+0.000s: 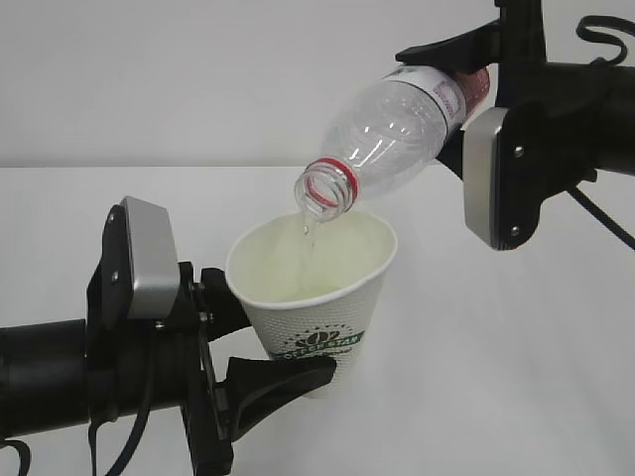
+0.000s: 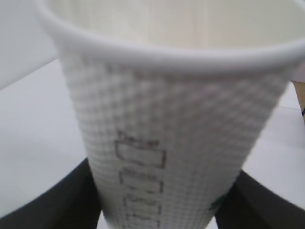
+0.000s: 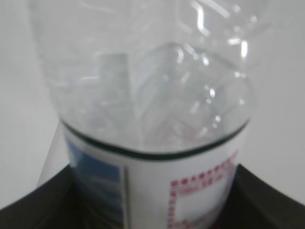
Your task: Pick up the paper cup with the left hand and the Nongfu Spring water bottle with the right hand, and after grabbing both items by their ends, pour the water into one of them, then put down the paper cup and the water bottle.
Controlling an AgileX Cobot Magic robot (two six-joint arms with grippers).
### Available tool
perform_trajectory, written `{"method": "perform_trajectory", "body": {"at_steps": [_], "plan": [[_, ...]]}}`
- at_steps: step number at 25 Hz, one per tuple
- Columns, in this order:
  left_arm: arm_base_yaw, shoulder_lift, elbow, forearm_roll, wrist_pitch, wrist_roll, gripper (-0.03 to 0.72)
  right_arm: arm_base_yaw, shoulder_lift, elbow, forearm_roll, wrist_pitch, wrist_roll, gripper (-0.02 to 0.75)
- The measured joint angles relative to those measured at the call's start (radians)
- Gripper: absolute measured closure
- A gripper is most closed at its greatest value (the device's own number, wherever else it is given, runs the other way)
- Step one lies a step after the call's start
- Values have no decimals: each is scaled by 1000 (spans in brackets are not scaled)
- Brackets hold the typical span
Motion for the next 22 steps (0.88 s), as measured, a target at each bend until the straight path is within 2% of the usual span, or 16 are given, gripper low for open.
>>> {"method": "perform_trajectory", "body": {"at_steps": [22], "plan": [[0,0,0,8,2,2,218,0,0,0,0,0,-6,228]]}}
